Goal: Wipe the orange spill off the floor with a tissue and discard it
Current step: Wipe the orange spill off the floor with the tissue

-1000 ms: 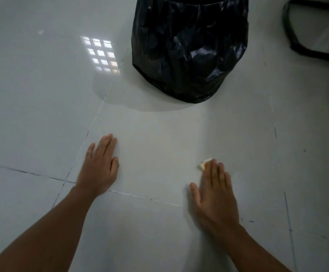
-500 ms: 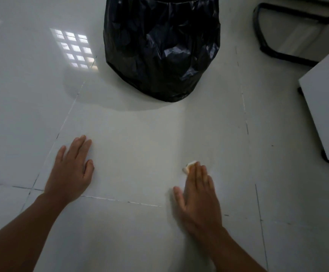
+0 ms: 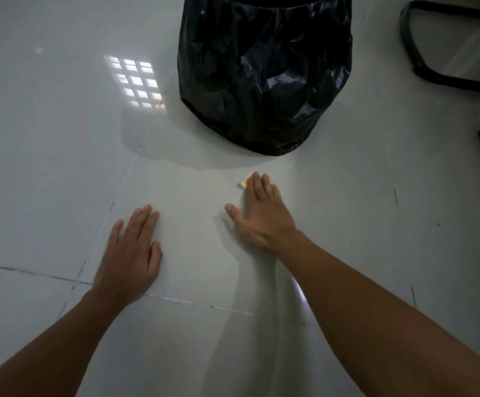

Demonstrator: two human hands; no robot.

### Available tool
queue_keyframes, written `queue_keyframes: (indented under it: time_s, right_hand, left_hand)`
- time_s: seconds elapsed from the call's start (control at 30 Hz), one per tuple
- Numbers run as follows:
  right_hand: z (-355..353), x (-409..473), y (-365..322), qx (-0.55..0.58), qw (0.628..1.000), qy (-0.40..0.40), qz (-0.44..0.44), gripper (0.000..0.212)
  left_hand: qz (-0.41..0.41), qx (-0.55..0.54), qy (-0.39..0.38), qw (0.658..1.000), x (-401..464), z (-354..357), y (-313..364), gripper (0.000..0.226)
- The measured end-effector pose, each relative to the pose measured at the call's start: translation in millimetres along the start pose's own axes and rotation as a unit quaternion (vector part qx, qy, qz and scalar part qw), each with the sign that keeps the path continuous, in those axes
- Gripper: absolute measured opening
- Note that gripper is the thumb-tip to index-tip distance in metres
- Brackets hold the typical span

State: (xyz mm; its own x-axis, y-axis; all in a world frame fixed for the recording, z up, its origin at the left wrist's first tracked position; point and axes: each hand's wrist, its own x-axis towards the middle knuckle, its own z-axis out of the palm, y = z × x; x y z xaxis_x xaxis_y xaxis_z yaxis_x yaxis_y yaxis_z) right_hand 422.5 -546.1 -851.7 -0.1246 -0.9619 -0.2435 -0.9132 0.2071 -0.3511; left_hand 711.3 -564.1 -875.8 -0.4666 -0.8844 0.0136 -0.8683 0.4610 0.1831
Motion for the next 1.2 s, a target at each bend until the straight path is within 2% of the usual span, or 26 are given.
queue_keyframes:
  time_s: [0.1,0.23,0.37,0.47,0.57,0.73,0.87,0.93,1.03,1.13,1.2]
  right_hand:
    - [23,-24,-34,0.017,0.998,0.008,-0.061,0.089]
    - [34,-60,-19,-0.068,0.990,0.018,-0.120,0.081]
    - [8,-52,39,-0.104,0.993,0.058,-0.005,0.074]
    - [-7,-30,53,-0.053,0.997,0.044,0.044,0.078]
    - [-2,-13,32,0.018,0.998,0.037,0.052,0.085]
    - [12,-17,-4,0.008,0.996,-0.009,-0.093,0.082]
    - [5,-27,4,0.017,0.984,0.022,-0.179,0.063]
    - [-7,-29,15,0.052,0.979,0.057,-0.191,0.055]
    - [-22,-22,26,0.049,0.977,0.100,-0.181,0.057]
    - [-27,-14,29,0.034,0.972,0.132,-0.190,0.062]
    - [-27,-7,31,0.055,0.973,0.128,-0.185,0.055]
  left_hand:
    - [-0.001,-0.006,0.001,1.000,1,0,-1,0.065]
    - [-0.003,-0.008,0.004,1.000,1,0,-1,0.065]
    - [-0.006,-0.009,0.006,1.000,1,-2,1,0.065]
    - [-0.011,-0.010,0.009,1.000,0,-2,2,0.066]
    - [-0.013,-0.009,0.002,1.000,-1,-3,3,0.066]
    - [-0.014,-0.010,-0.004,1.000,1,-4,4,0.067]
    - [-0.014,-0.012,0.000,1.000,0,-6,5,0.067]
    - [-0.015,-0.016,0.002,1.000,0,-7,6,0.067]
    - [-0.017,-0.016,0.003,1.000,-1,-7,7,0.067]
    - [-0.020,-0.019,-0.001,1.000,-1,-8,8,0.068]
    - [-0.021,-0.019,-0.002,1.000,-1,-8,7,0.068]
